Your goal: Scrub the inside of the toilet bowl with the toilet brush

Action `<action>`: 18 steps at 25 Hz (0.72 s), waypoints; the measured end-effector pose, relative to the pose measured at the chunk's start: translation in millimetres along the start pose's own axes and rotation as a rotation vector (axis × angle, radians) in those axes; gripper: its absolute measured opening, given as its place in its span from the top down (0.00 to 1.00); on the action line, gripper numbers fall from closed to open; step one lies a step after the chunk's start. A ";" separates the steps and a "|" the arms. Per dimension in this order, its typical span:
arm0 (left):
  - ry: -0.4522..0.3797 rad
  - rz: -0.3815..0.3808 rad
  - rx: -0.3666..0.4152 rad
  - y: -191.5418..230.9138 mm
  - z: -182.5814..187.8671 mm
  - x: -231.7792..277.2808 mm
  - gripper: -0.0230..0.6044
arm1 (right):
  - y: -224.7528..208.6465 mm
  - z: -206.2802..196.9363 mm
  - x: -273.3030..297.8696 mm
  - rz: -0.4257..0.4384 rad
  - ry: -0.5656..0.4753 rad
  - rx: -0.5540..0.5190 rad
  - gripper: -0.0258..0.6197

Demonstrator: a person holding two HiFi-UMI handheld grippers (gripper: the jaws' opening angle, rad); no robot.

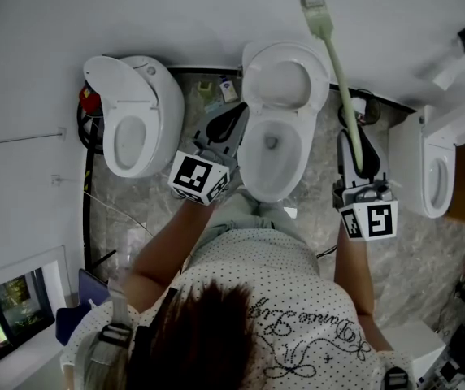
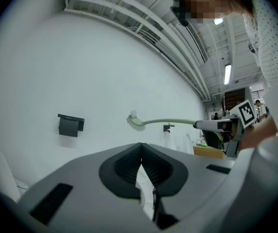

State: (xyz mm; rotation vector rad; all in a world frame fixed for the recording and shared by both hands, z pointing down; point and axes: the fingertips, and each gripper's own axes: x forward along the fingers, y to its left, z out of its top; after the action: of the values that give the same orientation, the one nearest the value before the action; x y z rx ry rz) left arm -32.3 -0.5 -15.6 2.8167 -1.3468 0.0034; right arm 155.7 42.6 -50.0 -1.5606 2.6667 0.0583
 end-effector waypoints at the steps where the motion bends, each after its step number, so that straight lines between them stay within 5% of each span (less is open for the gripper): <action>1: 0.000 0.000 0.000 0.0 0.2 -1.3 0.96 | 1.1 0.0 -0.4 -0.001 0.000 -0.001 0.78; 18: -0.009 -0.005 0.001 -0.1 2.6 -7.0 0.96 | 4.3 2.3 -3.0 -0.024 -0.008 0.003 0.78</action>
State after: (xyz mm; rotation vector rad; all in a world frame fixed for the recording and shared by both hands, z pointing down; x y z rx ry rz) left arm -36.7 5.0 -18.3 2.8247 -1.3419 -0.0087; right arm 153.4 47.5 -52.0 -1.5882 2.6399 0.0589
